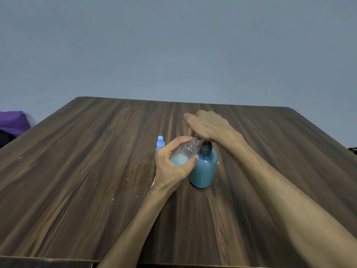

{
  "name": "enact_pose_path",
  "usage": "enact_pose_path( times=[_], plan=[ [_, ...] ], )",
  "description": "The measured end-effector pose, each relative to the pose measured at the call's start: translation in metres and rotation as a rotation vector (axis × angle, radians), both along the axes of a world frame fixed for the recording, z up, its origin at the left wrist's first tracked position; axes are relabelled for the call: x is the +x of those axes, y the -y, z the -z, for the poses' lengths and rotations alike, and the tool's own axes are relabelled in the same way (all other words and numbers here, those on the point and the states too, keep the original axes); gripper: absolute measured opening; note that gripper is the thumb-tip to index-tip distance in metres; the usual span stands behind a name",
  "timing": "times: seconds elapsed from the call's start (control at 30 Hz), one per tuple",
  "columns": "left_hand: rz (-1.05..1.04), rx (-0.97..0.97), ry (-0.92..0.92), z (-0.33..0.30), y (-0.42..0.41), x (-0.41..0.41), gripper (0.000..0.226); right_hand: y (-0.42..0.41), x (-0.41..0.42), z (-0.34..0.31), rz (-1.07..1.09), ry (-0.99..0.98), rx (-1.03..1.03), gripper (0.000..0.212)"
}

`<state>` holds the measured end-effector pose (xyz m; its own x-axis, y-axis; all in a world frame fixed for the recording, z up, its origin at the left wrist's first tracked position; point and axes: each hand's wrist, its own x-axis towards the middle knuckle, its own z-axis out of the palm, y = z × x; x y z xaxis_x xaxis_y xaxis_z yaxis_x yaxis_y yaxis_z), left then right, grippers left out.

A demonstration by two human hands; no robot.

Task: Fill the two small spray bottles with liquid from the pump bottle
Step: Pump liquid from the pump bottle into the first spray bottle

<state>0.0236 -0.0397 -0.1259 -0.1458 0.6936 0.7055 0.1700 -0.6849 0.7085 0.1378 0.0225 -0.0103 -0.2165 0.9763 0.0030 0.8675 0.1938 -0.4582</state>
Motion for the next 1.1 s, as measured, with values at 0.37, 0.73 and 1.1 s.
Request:
enact_pose_path(
  times=[0.37,0.73,1.1],
  plan=[
    [-0.022,-0.005,-0.008,0.0020,-0.0028,-0.0003,0.036,0.0014,-0.0019,0.0022,-0.016,0.040,-0.034,0.046],
    [-0.019,0.009,0.026,0.0041,-0.0026,0.0001,0.036,0.0030,0.0018,-0.0007,-0.010,-0.019,0.008,0.051],
    [0.013,-0.031,0.035,0.0024,-0.0013,0.0011,0.037,0.0041,-0.0007,0.0013,-0.006,0.018,-0.044,0.047]
  ],
)
